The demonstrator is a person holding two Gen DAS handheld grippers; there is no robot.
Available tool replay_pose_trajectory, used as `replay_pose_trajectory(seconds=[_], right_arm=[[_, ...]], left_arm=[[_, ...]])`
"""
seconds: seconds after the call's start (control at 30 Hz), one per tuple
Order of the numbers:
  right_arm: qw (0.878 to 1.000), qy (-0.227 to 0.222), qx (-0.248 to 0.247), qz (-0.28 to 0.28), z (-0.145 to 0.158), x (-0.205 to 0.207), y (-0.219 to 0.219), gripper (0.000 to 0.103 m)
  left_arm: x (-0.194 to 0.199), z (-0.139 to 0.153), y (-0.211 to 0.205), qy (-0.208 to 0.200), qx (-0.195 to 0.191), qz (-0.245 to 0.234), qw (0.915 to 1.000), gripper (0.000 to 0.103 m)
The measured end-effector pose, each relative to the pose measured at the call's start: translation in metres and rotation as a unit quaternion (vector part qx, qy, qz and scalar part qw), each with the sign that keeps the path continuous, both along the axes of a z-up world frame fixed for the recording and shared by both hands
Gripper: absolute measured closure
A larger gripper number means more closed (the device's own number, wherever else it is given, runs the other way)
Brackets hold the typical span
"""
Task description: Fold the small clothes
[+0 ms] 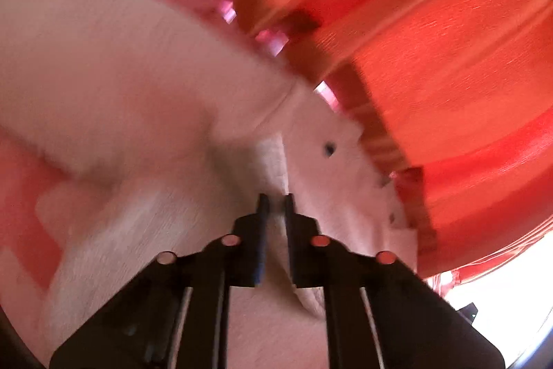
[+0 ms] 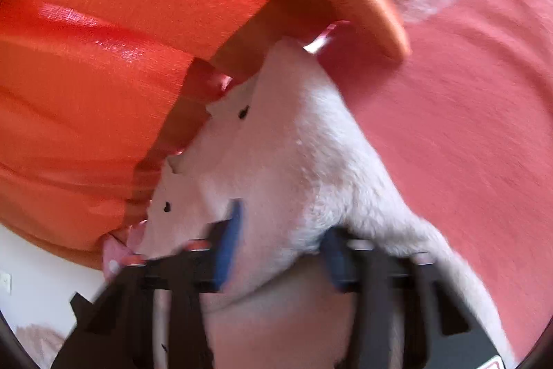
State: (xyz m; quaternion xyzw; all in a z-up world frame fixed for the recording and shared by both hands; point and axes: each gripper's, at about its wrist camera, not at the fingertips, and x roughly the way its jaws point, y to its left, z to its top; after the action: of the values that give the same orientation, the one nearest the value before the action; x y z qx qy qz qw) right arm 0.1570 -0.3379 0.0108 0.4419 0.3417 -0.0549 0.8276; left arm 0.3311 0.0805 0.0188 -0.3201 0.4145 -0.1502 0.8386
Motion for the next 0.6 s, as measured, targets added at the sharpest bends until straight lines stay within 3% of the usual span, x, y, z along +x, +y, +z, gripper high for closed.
replay_pose_trajectory(seconds=[0.13,0.17,0.2,0.27,0.33,0.37,0.4,0.43,0.47,0.53,0.6], right_arm=[[0.990,-0.135,-0.029,-0.001,0.057,-0.020,0.002,0.095],[0.985,-0.158,-0.064,-0.004,0.070,-0.027,0.003,0.095],[0.985,-0.145,-0.096,-0.008,0.070,-0.026,0.005,0.095],[0.992,-0.070,-0.109,-0.013,0.045,-0.018,-0.003,0.095],[0.995,0.001,-0.092,-0.036,0.016,-0.012,-0.012,0.094],[0.996,0.025,-0.074,-0.045,0.002,-0.011,-0.017,0.094],[0.996,0.036,-0.058,-0.051,-0.005,-0.011,-0.020,0.094],[0.997,0.035,-0.048,-0.052,-0.006,-0.010,-0.021,0.093],[0.997,0.033,-0.049,-0.052,-0.005,-0.011,-0.020,0.092],[0.997,0.032,-0.059,-0.050,0.002,-0.011,-0.017,0.090],[0.997,0.034,-0.060,-0.046,0.002,-0.010,-0.015,0.089]], left_arm=[[-0.011,0.062,-0.001,-0.134,-0.010,0.007,0.9908,0.103],[-0.015,0.071,-0.001,-0.155,-0.011,0.008,0.9879,0.103],[-0.016,0.073,-0.002,-0.157,0.004,0.013,0.9875,0.101],[-0.011,0.057,-0.005,-0.109,0.038,0.023,0.9931,0.100],[-0.004,0.025,-0.003,-0.029,0.051,0.027,0.9979,0.095],[-0.004,0.011,-0.002,0.006,0.048,0.034,0.9983,0.084],[-0.008,-0.004,0.003,0.047,0.039,0.046,0.9971,0.065],[-0.013,-0.012,0.005,0.067,0.034,0.057,0.9955,0.057],[-0.016,-0.020,0.008,0.084,0.033,0.067,0.9937,0.051],[-0.024,-0.023,0.008,0.079,0.028,0.063,0.9945,0.047],[-0.024,-0.021,0.004,0.077,0.033,0.050,0.9952,0.034]])
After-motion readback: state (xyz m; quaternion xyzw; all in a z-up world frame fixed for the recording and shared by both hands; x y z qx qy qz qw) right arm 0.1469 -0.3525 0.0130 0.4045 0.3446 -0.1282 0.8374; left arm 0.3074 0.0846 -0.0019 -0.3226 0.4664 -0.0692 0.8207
